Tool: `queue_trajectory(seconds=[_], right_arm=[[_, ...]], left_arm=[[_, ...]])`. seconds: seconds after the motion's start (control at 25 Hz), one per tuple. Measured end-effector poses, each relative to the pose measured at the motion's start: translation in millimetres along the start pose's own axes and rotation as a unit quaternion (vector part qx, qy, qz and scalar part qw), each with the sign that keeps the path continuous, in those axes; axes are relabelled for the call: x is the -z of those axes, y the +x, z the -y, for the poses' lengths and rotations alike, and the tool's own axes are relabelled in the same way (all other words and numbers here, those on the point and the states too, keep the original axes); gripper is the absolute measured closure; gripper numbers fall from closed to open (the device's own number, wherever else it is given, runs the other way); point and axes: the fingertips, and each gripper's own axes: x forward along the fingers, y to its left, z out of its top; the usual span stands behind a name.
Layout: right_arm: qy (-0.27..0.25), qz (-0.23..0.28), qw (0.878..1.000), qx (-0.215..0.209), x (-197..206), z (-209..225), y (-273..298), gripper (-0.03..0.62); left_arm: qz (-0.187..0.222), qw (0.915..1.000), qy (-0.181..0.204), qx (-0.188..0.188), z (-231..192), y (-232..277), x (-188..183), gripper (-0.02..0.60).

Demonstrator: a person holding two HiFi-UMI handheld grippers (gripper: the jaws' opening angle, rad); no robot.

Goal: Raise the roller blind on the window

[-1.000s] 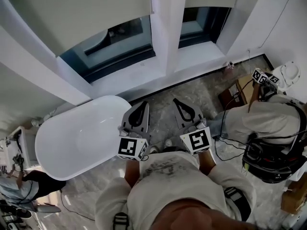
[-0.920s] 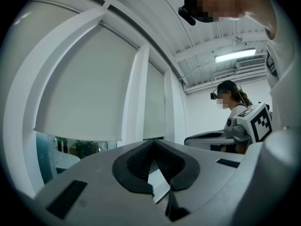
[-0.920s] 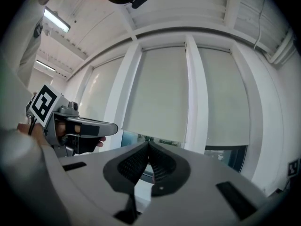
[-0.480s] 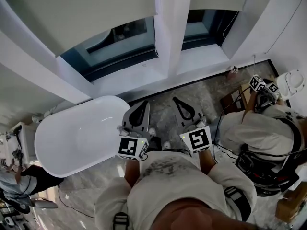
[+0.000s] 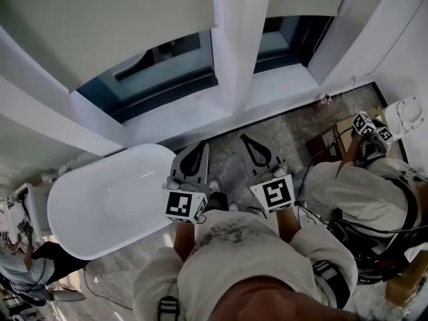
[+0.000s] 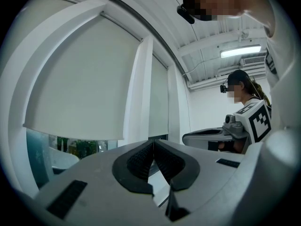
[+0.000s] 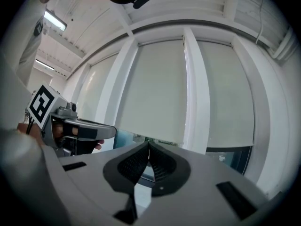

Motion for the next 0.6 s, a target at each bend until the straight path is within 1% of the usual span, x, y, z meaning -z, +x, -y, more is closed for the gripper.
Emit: queue_trajectory(seconds=[0.16,0.28,0.6], right_arm=[[0.000,-0.002,1.000,0.007,-1,12,26,0.531],[-0.004,-0.001,1.000,0.012,-4,17,52,0.533],[-0.003,-0.017,1.000,0.024,-13,19,112,0.533]], left_arm=[[-0.002,1.0000,-0.001,0.004,-22,20,1,0.572],[0.000,1.0000,-0.003,0.006,-46,34,-1,0.572],[0.001,0.9999,-0.009,0.014,-105,61,-6,0.572]])
